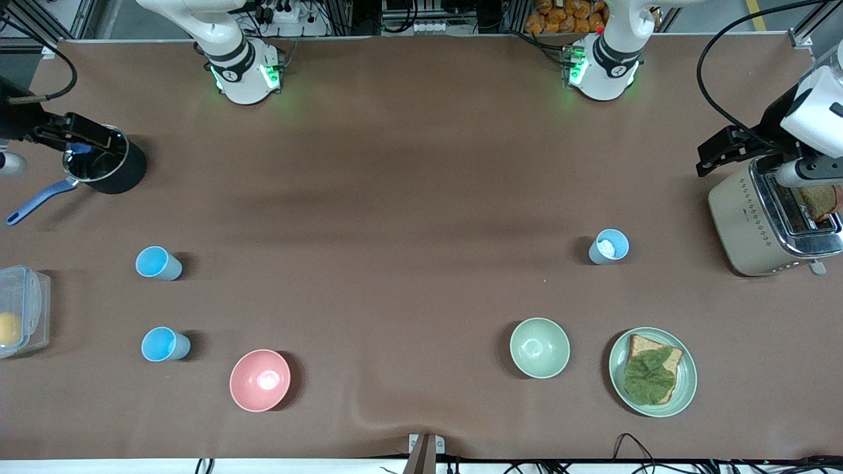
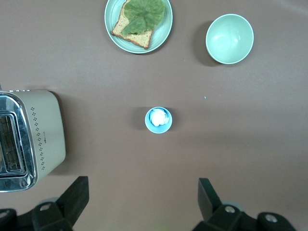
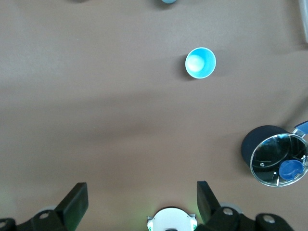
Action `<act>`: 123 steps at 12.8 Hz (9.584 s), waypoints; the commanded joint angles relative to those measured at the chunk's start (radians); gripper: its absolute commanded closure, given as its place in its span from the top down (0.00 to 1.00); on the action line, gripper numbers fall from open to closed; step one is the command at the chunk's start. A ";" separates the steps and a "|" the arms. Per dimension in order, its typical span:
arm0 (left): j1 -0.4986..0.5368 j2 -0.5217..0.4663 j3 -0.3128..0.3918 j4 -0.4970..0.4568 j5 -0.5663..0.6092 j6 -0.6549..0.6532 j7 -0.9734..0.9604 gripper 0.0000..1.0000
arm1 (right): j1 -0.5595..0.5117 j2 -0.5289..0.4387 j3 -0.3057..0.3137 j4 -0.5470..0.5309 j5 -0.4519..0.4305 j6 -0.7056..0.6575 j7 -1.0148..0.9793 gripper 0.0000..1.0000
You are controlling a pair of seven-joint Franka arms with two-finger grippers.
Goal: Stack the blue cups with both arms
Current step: 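Reach the left gripper toward the blue cup while the right gripper moves out, then grasp a blue cup with the left gripper while the right gripper grasps another, then lift the blue cup with the left gripper and carry it toward the table center, then carry the held blue cup with the right gripper toward the left gripper, then set the blue cup upright on the table and open the left gripper, then lower the right cup into the placed cup while the left gripper withdraws, then open the right gripper and lift it away from the stacked cups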
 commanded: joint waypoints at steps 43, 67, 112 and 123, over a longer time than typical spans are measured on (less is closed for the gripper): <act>-0.400 0.513 -0.231 -0.280 0.057 0.804 -0.900 0.00 | -0.034 0.520 -0.045 -0.191 -0.068 0.632 -0.146 0.00; -0.562 0.656 -0.228 -0.146 0.143 0.783 -1.136 0.00 | 0.554 0.441 -0.033 0.127 0.203 0.091 0.715 0.00; 0.053 0.076 -0.208 -0.082 0.129 0.250 -0.180 1.00 | 0.741 0.617 -0.036 0.294 0.105 0.299 0.435 1.00; 0.041 0.079 -0.211 -0.033 0.126 0.172 -0.176 1.00 | 0.182 0.047 -0.038 -0.134 0.006 0.199 -0.023 1.00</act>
